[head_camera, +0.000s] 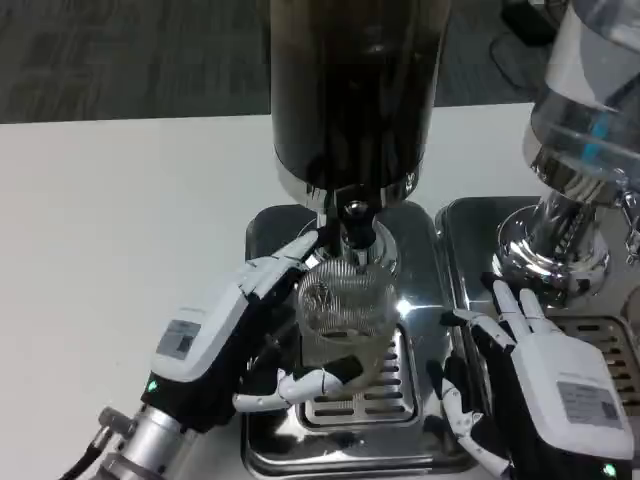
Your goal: Grasp the cup under the faucet to collect the drink, then remove the cup.
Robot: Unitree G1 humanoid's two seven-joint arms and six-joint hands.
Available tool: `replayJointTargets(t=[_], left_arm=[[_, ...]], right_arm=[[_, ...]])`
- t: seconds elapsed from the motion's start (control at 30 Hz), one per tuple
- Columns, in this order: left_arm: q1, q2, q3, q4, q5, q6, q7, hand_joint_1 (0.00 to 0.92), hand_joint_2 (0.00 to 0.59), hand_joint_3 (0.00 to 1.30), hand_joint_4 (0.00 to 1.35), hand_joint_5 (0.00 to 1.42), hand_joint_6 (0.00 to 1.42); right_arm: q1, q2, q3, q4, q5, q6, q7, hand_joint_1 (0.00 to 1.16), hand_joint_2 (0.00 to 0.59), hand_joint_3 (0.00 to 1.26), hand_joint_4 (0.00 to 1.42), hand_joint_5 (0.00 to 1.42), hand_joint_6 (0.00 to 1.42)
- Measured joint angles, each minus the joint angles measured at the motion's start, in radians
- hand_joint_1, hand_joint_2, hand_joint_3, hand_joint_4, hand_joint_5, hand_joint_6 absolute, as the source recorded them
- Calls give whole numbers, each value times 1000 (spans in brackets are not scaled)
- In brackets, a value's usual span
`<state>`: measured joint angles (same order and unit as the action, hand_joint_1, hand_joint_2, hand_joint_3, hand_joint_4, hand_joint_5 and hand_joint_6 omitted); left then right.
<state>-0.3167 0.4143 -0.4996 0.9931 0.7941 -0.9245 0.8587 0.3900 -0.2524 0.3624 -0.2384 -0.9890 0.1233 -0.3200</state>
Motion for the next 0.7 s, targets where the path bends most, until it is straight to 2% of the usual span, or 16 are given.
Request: replayJointTargets(t=[0.33,0.53,0.7], left_arm=[[46,21,32,-35,-7,0,-2,208,97,101,140,393,297],[102,60,89,-86,-47,-28,-9,181,100,101,140,404,279],[165,88,134,-129,-80,-35,-30,162,103,114,121,394,265]], right_arm=[[-1,-1,-5,3,10,-1,-1,493,552,318,22,4,145],[-1,-4,-21,3,14,-1,-3,493,552,316,22,4,144],[0,-27,-42,-3,16,-3,-3,493,552,314,22,4,137]])
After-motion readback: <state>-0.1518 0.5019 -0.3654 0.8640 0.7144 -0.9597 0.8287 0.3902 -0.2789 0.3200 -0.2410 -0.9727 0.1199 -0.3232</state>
